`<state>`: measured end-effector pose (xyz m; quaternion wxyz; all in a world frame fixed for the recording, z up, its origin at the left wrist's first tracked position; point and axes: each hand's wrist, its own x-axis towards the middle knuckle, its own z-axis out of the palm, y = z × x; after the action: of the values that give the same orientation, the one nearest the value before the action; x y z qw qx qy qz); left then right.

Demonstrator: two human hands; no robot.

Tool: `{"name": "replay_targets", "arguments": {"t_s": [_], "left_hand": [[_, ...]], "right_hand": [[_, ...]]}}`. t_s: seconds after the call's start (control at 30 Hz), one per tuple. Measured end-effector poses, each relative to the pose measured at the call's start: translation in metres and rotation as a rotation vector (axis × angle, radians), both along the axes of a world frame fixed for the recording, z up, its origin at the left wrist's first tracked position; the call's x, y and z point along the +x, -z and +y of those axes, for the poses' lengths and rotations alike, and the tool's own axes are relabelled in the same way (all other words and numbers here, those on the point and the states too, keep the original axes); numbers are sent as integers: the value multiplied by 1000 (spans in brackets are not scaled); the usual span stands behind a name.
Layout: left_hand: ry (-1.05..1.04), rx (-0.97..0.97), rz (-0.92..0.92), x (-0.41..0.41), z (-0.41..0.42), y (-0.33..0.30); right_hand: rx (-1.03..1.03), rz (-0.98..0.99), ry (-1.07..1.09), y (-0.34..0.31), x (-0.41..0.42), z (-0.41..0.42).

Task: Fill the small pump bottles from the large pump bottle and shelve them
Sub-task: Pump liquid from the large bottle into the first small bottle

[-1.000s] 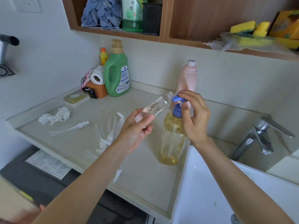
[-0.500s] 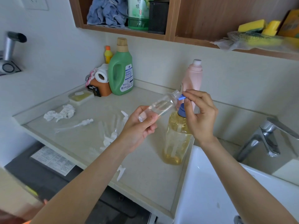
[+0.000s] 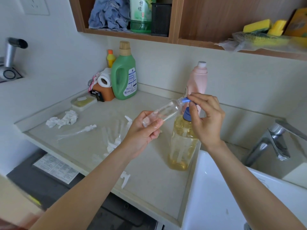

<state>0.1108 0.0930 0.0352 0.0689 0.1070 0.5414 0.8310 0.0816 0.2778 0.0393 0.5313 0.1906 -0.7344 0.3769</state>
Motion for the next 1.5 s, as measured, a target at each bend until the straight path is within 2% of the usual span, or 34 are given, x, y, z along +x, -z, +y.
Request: {"name": "replay_targets", "arguments": {"t_s": [0.47, 0.77, 0.93, 1.17, 1.5], "left_hand": [[-41, -39, -73, 2, 0, 1], [-67, -62, -39, 2, 5, 1], [-17, -51, -18, 2, 6, 6], [-49, -136, -85, 3, 2, 12], [-21, -101, -108, 4, 3, 1]], "right_hand": [[-11, -105, -9, 9, 12, -12], [193, -188, -26, -16, 12, 9], [99, -165, -40, -4, 17, 0], [60, -166, -4, 16, 15, -14], [119, -169, -36, -17, 10, 1]]}}
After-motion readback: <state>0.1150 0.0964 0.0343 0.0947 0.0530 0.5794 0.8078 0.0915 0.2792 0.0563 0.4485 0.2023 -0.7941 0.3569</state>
